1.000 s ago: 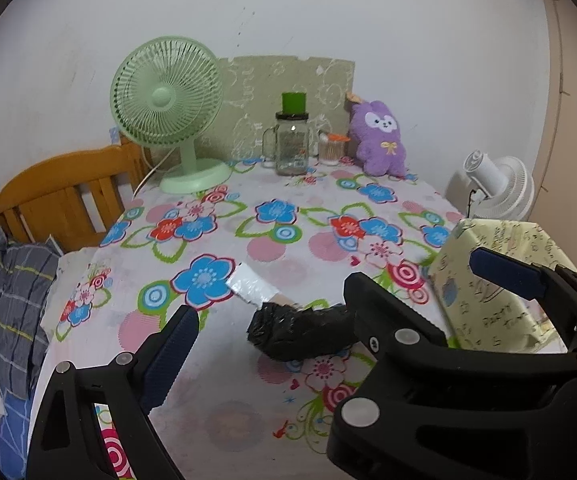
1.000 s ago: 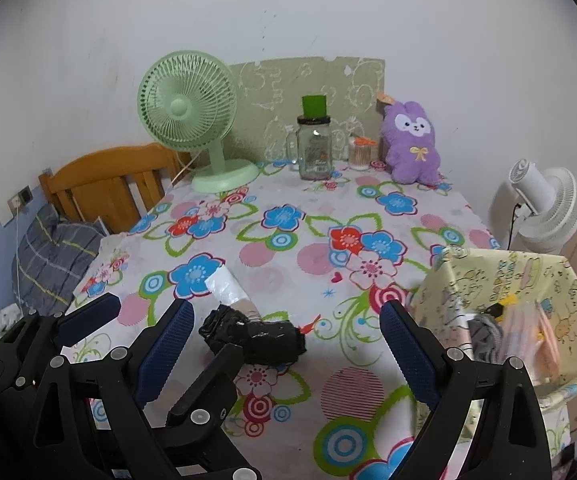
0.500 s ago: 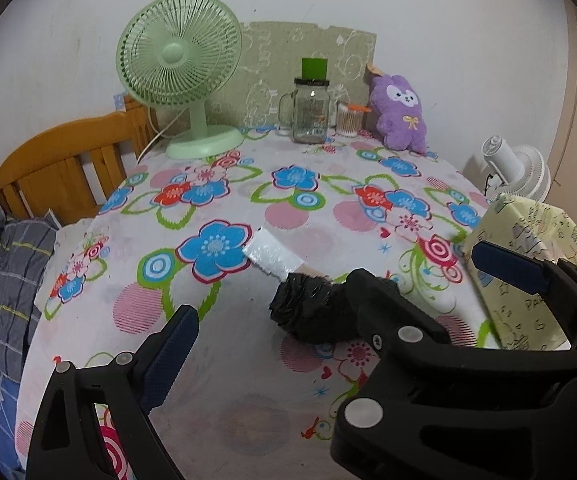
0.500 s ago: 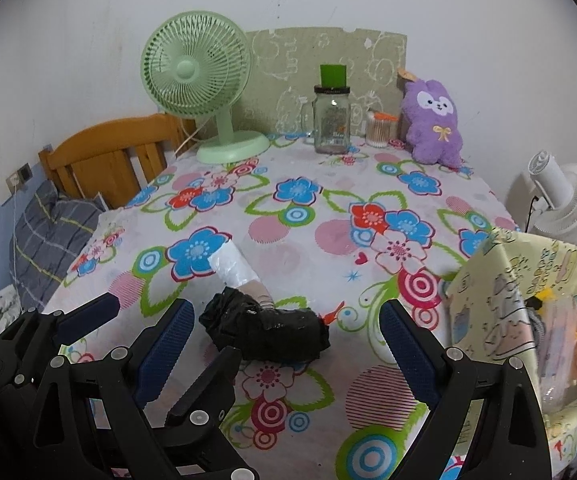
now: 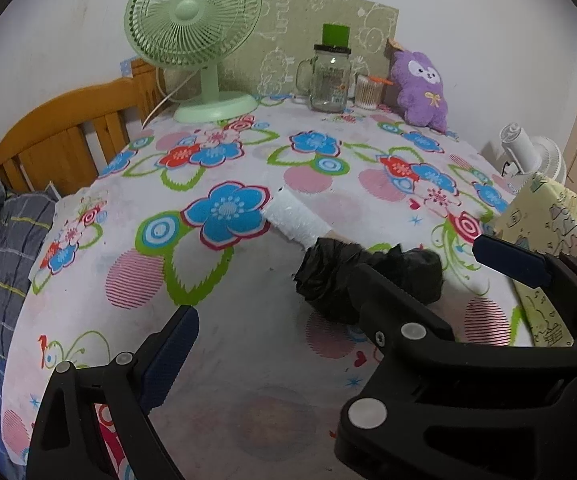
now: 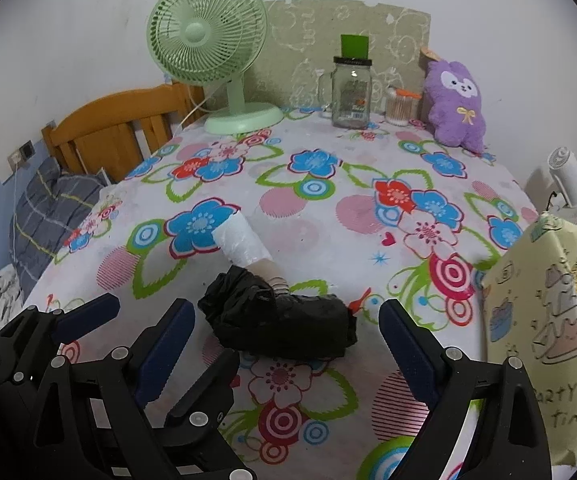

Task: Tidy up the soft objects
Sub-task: 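Grasp the umbrella canopy with the right tool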

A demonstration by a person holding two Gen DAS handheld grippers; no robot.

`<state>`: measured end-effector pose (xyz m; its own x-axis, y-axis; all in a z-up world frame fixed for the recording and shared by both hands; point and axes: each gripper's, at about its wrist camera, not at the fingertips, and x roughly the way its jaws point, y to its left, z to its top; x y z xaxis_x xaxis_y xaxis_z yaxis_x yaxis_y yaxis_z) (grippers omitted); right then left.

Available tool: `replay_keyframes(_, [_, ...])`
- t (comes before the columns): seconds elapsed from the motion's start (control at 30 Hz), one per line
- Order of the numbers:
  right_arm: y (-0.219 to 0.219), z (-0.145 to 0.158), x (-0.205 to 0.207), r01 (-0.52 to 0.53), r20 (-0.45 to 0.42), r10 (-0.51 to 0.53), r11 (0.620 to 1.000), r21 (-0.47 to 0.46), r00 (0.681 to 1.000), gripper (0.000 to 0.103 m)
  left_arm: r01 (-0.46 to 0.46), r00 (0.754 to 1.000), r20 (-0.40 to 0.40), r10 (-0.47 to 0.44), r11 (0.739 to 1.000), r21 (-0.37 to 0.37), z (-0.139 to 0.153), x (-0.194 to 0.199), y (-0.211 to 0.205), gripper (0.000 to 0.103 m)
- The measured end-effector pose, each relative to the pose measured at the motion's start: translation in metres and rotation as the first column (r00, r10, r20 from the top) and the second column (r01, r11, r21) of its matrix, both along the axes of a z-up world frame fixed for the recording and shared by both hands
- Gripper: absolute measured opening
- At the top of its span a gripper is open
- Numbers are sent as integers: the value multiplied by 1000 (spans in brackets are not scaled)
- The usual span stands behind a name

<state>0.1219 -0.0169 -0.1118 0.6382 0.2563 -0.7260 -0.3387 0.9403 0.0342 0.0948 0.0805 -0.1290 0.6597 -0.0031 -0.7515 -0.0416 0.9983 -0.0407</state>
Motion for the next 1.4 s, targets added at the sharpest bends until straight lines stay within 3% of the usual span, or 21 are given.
replay_keyframes(0.17, [5,-11,6,-13,-26,12,1000,-10,1000,90,-5,1000,-29,5,1000,5,-9,4,2,96])
replay_keyframes(0.47, [3,-32,18,-36,-167,43,999,40,985,62,2,998,-70,0,1000,21,-20,9,-1,96])
replay_keyframes(0.73, [1,-31,12,-64,-156,68,997,33,985,42,2,997,-78,1,1000,30,-20,8,-6,96])
replay_keyframes(1.17, [-15,-5,-1,-79,-78,84,995,69,993,38,-10,999,-33,11,999,47,-1,5,-18,96])
replay_keyframes(1.4, [-27,10,7,-23,-39,28,994,107,999,38,-27,1000,9,26,998,48,13,18,-24,96])
